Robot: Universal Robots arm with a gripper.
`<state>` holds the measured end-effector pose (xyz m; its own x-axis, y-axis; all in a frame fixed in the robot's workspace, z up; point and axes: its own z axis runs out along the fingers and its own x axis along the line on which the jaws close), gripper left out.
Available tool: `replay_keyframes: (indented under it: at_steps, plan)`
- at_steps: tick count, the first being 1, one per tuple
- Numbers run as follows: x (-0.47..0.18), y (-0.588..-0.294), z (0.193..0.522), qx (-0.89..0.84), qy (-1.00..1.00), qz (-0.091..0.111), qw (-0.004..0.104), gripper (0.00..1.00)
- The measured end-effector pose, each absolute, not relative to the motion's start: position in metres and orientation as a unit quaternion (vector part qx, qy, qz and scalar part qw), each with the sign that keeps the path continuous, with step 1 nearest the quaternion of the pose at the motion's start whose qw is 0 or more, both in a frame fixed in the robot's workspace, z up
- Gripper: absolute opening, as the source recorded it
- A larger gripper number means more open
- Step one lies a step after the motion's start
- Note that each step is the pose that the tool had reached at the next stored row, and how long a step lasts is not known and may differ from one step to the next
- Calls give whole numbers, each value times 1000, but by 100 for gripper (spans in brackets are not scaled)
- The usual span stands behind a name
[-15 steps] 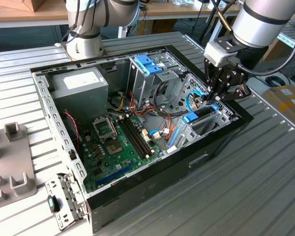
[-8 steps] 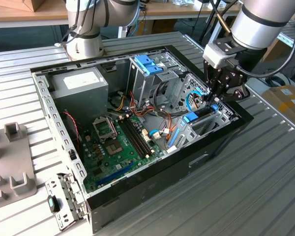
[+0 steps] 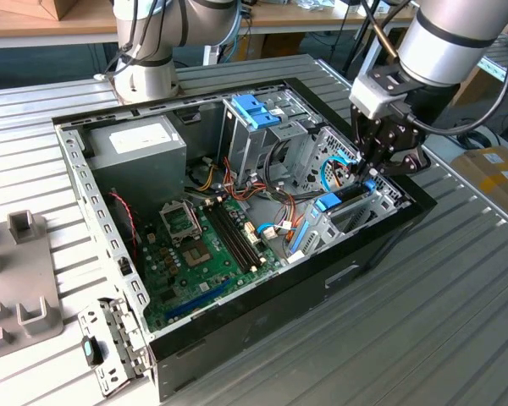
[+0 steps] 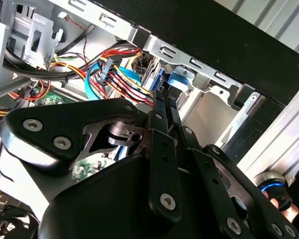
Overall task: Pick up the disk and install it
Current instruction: 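Insert the first disk wire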
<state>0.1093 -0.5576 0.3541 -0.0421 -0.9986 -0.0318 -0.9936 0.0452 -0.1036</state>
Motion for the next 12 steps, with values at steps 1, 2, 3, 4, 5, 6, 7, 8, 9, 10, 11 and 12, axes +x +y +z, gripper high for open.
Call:
replay_keyframes:
  at_steps: [1, 2, 3, 4, 5, 6, 7, 8, 9, 10, 11, 12]
  plan:
    - [109, -558, 354, -690, 721, -26, 47, 17]
    - [109, -558, 354, -690, 721, -26, 47, 17]
    - [109, -558, 353, -690, 721, -26, 47, 17]
    - [109, -558, 353, -690, 721, -26, 47, 17]
    - [108, -558, 353, -690, 721, -26, 47, 17]
    - [108, -558, 352, -690, 721, -27, 47, 17]
    - [108, -558, 352, -690, 721, -26, 47, 17]
    - [108, -558, 352, -690, 721, -26, 48, 17]
    - [107, -559, 352, -690, 721, -26, 47, 17]
    - [107, -559, 351, -690, 721, -26, 47, 17]
    - [107, -559, 351, -690, 721, -26, 47, 17]
    - [107, -559, 351, -690, 721, -26, 47, 17]
